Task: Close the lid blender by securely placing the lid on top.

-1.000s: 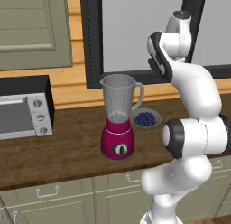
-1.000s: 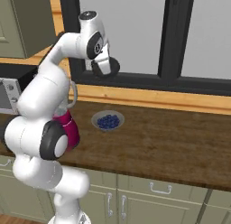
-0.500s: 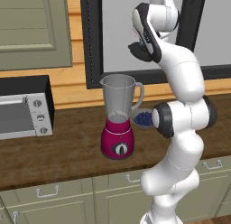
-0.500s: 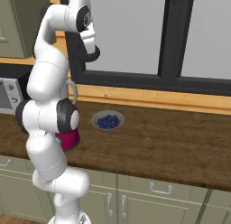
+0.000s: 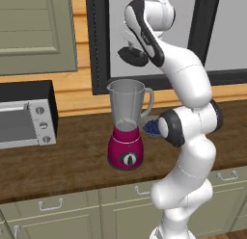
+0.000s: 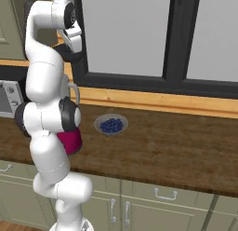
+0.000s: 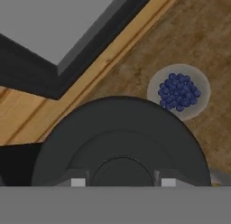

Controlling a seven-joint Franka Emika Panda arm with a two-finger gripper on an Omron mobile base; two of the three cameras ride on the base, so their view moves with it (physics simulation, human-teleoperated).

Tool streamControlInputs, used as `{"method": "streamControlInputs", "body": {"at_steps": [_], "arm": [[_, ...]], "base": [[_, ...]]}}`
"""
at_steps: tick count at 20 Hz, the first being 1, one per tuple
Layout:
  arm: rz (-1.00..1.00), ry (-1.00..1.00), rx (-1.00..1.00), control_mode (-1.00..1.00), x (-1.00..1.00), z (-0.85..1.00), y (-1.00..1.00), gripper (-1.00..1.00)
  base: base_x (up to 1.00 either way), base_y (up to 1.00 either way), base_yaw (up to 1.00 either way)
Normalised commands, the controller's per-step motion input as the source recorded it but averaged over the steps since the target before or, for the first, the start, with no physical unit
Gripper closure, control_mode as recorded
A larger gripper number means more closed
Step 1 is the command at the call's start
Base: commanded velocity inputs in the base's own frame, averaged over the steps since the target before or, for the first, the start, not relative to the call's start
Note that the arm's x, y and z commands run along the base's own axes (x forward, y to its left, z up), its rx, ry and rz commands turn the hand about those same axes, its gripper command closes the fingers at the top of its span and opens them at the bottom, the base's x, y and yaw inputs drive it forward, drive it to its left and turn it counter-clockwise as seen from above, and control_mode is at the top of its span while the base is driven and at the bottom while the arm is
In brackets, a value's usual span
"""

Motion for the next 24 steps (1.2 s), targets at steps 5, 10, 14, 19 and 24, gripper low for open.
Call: {"method": "streamControlInputs", "body": {"at_steps": [5,10,14,19,24], "arm": [[0.16,0.00,-0.15,-1.00,-0.07,-0.12,0.58,1.00],[0.15,0.00,-0.13,-1.00,-0.29,-0.32,0.47,1.00],[0.14,0.00,-0.13,-1.00,-0.46,-0.46,0.07,1.00],[0.06,0.00,-0.09,-1.00,-0.39,-0.29,-0.03,1.00],[0.04,0.00,-0.07,-1.00,-0.33,-0.29,-0.01,1.00]], "base": [[0.00,0.00,0.00],[0.00,0.00,0.00],[0.00,0.00,0.00],[0.00,0.00,0.00],[0.00,0.00,0.00]]}}
